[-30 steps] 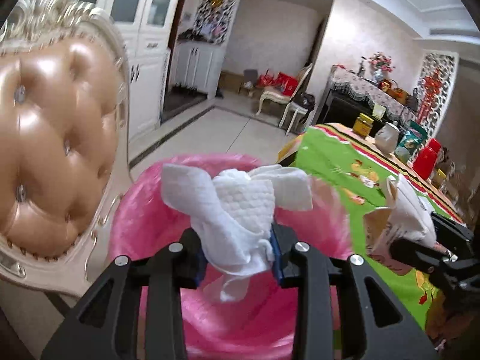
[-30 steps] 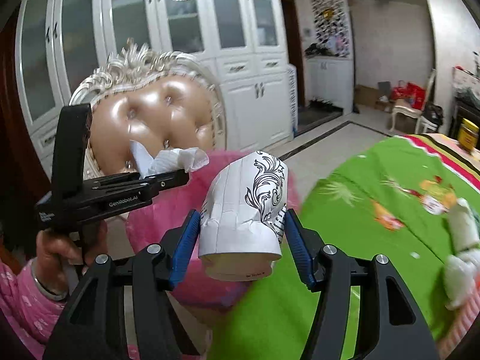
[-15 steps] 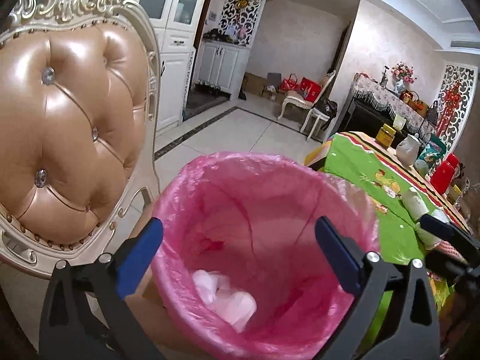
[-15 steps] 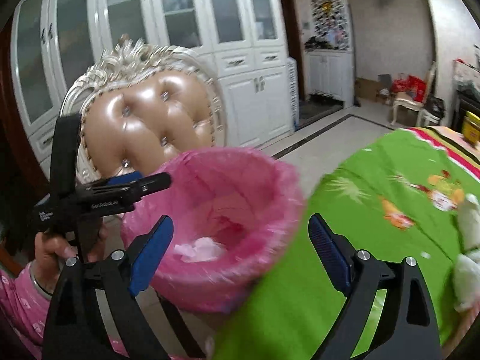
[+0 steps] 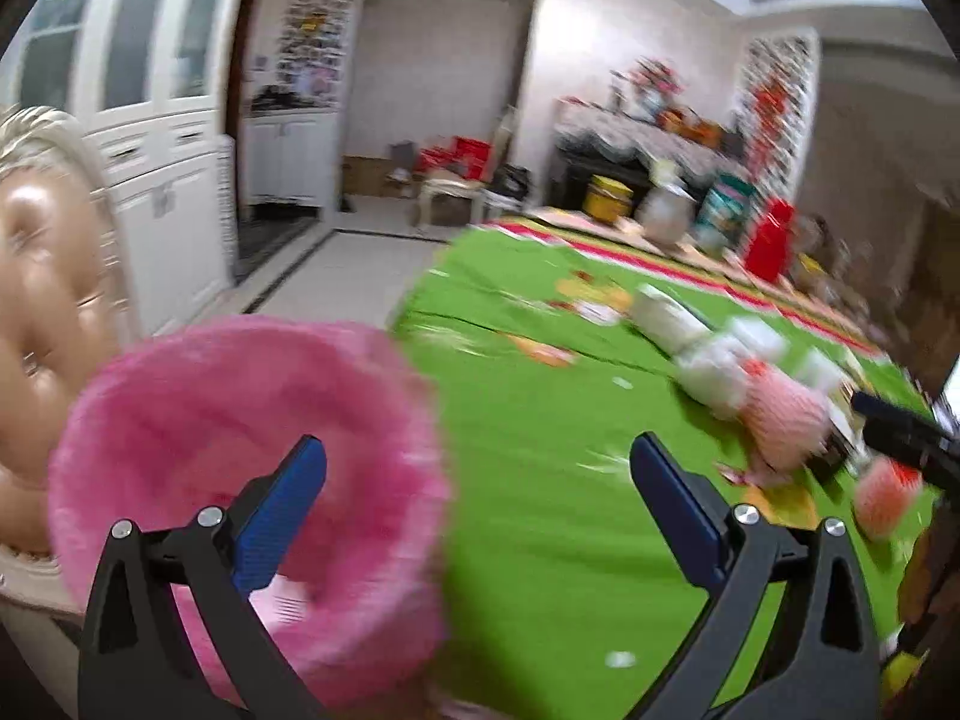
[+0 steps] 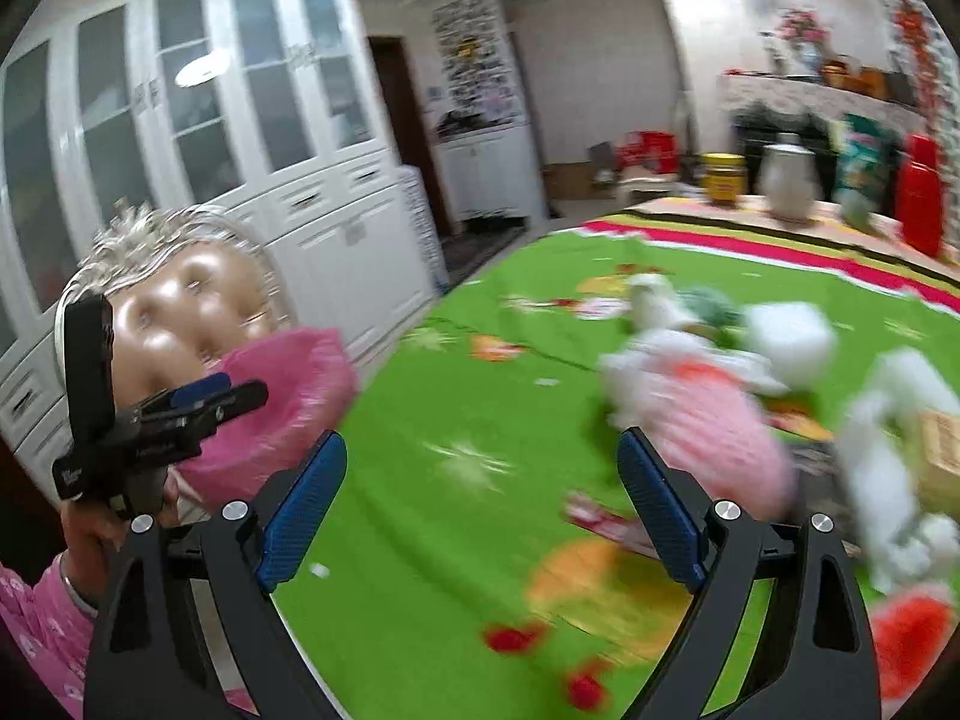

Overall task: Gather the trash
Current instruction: 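Grasp a pink foam net with the right tool while the left tool grasps another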

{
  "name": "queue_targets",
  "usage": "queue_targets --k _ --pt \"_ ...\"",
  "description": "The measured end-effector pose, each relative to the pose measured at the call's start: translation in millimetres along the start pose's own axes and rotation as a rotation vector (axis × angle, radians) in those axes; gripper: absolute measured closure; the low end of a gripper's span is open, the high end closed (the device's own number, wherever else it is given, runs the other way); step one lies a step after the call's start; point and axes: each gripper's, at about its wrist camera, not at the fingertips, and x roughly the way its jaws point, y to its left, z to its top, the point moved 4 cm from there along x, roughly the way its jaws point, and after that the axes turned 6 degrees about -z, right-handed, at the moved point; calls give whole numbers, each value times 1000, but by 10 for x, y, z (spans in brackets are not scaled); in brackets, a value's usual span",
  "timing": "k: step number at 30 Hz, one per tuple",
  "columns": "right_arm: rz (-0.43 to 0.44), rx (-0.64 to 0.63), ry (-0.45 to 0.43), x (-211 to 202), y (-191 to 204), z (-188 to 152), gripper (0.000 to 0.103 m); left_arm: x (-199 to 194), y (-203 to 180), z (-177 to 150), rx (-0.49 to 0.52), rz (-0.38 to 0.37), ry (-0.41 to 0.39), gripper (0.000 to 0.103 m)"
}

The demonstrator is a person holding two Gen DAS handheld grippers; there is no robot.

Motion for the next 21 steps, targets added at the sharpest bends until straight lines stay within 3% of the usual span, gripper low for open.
queue_targets --k 9,13,18,21 --pt "-237 170 -15 -700 -1168 -385 17 510 -1310 -86 128 -247 143 5" --pt "-306 193 26 -748 -1447 -600 17 809 -1669 -200 136 -291 219 5" --pt "-277 157 126 -515 -1476 -776 16 1066 -1882 -347 123 -298 303 5" --pt "-251 159 154 -398 -1425 -836 8 1159 -1936 -401 121 -281 331 5"
